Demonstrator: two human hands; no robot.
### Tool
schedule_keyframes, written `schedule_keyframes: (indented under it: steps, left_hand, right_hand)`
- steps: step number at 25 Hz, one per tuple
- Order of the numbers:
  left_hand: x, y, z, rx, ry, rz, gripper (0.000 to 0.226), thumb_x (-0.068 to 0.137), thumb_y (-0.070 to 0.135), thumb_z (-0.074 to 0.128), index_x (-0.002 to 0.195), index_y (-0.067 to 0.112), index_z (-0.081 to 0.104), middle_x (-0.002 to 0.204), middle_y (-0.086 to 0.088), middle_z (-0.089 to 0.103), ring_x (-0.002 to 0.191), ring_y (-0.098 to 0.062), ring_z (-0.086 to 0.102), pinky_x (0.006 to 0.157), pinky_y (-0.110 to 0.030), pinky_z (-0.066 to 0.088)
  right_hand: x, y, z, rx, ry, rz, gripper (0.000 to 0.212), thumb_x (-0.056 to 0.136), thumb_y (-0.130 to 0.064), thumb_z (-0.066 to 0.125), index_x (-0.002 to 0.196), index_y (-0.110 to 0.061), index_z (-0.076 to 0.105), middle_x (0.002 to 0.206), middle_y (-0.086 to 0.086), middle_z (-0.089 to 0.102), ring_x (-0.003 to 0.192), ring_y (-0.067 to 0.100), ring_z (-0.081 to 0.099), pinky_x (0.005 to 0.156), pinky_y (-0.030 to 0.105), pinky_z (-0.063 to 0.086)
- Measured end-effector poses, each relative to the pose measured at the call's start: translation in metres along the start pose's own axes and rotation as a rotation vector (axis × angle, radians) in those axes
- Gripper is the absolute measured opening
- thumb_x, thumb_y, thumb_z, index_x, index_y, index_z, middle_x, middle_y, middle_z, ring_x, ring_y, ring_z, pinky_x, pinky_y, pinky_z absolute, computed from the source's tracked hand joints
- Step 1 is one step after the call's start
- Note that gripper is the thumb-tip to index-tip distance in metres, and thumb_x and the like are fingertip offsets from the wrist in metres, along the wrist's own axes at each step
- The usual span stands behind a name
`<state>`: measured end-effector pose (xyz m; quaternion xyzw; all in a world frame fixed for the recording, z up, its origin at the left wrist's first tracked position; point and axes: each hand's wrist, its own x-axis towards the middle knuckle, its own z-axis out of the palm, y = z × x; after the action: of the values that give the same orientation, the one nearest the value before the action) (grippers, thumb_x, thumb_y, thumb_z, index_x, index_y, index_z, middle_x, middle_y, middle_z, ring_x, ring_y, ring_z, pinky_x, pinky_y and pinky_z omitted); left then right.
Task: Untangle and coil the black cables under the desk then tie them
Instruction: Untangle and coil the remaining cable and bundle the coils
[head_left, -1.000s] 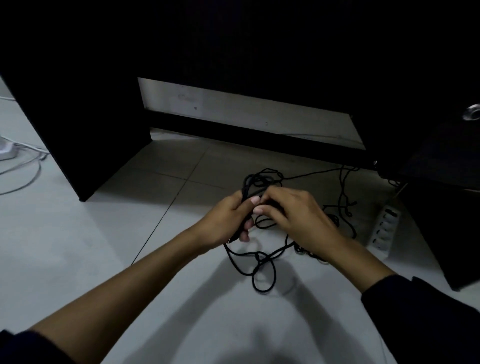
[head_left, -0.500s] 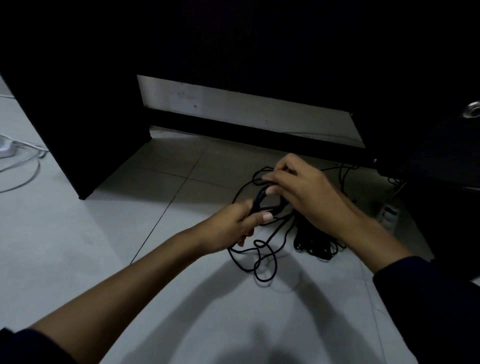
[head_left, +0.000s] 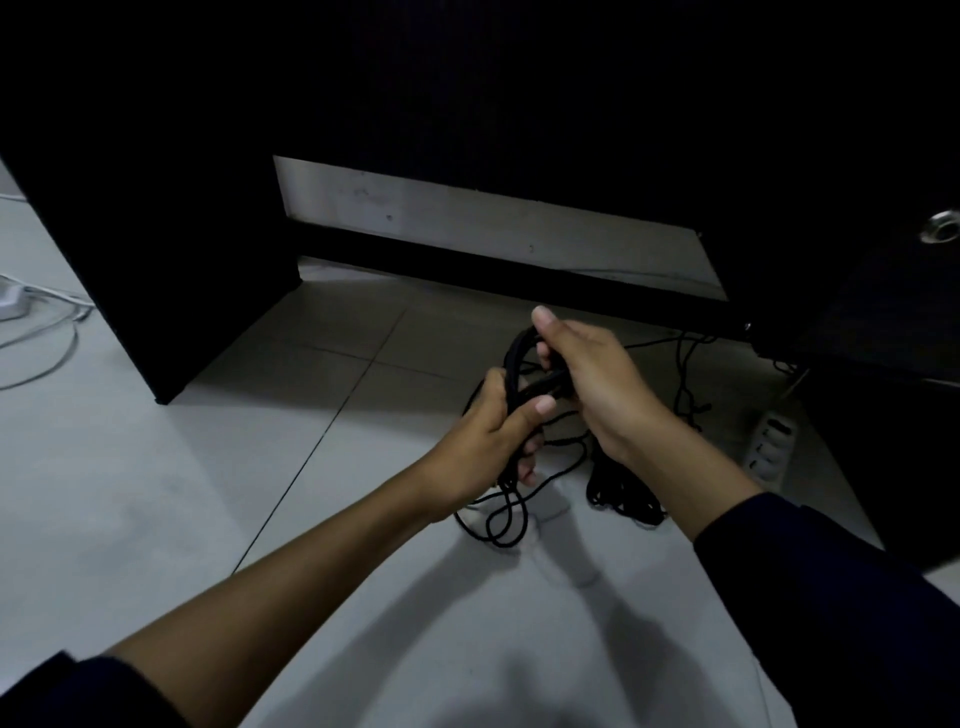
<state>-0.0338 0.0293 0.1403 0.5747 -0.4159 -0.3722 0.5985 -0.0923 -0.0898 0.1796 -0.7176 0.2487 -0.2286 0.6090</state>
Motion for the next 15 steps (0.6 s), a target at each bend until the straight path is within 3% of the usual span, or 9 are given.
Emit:
schedule_keyframes:
  steps: [2,4,6,8,10,12,15]
  left_hand:
    - [0.001,0.000,-0.004,0.014,-0.045,-0.034,0.010,0.102,0.023,0.042,0.109,0.016,0.041,0.069,0.000,0.039,0.057,-0.010,0.043,0.064,-0.031,0.049]
    - [0.002,0.003,-0.007,0.049,-0.083,-0.024,0.014,0.102,0.022,0.041,0.091,0.015,0.045,0.066,0.002,0.036,0.056,-0.009,0.040,0.061,-0.027,0.047]
    - [0.002,0.004,-0.006,0.039,-0.043,-0.003,0.013,0.103,0.020,0.041,0.091,0.014,0.046,0.066,0.004,0.036,0.055,-0.006,0.039,0.056,-0.024,0.045]
    - [0.000,0.002,-0.003,-0.009,0.008,0.016,0.011,0.103,0.018,0.040,0.094,0.017,0.046,0.067,0.004,0.037,0.053,-0.004,0.039,0.053,-0.021,0.044]
    - [-0.001,0.001,-0.003,-0.053,0.021,-0.004,0.011,0.103,0.016,0.039,0.095,0.013,0.045,0.067,0.000,0.035,0.052,-0.007,0.038,0.052,-0.022,0.043]
    - [-0.001,0.001,-0.006,-0.039,0.011,-0.029,0.012,0.103,0.014,0.036,0.102,0.007,0.047,0.067,-0.002,0.036,0.053,-0.009,0.039,0.053,-0.023,0.043]
    - [0.000,0.007,-0.007,-0.023,-0.032,-0.051,0.014,0.103,0.012,0.035,0.098,0.007,0.047,0.068,-0.004,0.037,0.053,-0.008,0.040,0.053,-0.021,0.045]
  right_hand:
    - [0.001,-0.002,-0.001,-0.057,0.019,-0.046,0.033,0.097,-0.038,0.051,0.078,-0.012,0.060,0.073,-0.004,0.054,0.071,0.009,0.052,0.070,0.026,0.043]
    - [0.001,-0.001,0.000,-0.075,0.044,-0.069,0.034,0.096,-0.040,0.052,0.079,-0.011,0.061,0.072,-0.003,0.054,0.071,0.011,0.052,0.072,0.028,0.042]
    - [-0.003,0.001,0.005,0.032,0.063,-0.020,0.040,0.091,-0.049,0.054,0.085,-0.010,0.062,0.076,-0.001,0.057,0.077,0.016,0.055,0.073,0.033,0.045]
    - [-0.011,0.006,0.011,0.200,0.019,0.110,0.063,0.076,-0.065,0.060,0.096,-0.005,0.062,0.086,0.007,0.062,0.079,0.023,0.061,0.067,0.036,0.049]
    - [-0.020,0.014,0.017,0.264,-0.114,0.214,0.086,0.063,-0.071,0.066,0.110,0.001,0.058,0.088,0.014,0.063,0.068,0.026,0.062,0.053,0.035,0.050]
    - [-0.024,0.019,0.019,0.224,-0.224,0.213,0.078,0.070,-0.060,0.069,0.113,0.004,0.057,0.082,0.015,0.060,0.052,0.021,0.056,0.044,0.030,0.045]
    - [-0.023,0.023,0.019,0.232,-0.273,0.158,0.040,0.089,-0.043,0.061,0.109,-0.010,0.067,0.083,0.005,0.066,0.045,0.013,0.049,0.042,0.026,0.040]
